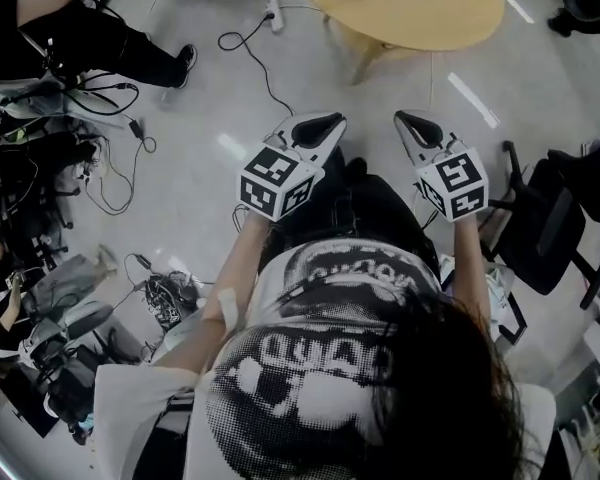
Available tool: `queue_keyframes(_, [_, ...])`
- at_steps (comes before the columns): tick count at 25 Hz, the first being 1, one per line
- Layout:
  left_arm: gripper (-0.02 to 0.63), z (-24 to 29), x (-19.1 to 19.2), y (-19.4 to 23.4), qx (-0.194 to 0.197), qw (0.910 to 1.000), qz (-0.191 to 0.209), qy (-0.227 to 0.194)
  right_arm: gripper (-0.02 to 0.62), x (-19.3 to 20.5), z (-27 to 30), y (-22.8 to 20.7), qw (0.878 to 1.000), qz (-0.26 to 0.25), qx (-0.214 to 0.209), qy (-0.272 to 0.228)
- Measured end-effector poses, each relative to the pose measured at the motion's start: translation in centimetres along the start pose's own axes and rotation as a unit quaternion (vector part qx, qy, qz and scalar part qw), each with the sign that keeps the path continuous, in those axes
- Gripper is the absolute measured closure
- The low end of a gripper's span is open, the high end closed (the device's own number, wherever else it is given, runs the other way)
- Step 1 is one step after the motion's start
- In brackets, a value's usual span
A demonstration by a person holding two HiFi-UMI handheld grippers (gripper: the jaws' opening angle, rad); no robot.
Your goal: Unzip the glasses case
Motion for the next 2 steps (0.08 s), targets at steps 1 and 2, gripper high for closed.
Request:
queue_keyframes(1, [0.575, 0.08, 0.11, -0.33, -0.001, 1.0, 0.0, 0.001, 0.6, 0.23, -0.42, -0.08, 1.0, -0.002, -0.001, 0.003])
queue_keyframes(2, [0.574, 0.16, 0.22, -0.66, -0.001, 1.0, 0.0, 0.003, 0.6, 0.46, -0.85, -0.15, 1.0, -0.004, -0.003, 0.006])
Point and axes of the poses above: the fingertips, and each gripper's own axes: z forward along the fingers, y to its left, x out of its underside, the point moved 8 cm from there along -z, backward along the fingers, and after that the axes turned 12 degrees about -y, right-handed, at the moved point
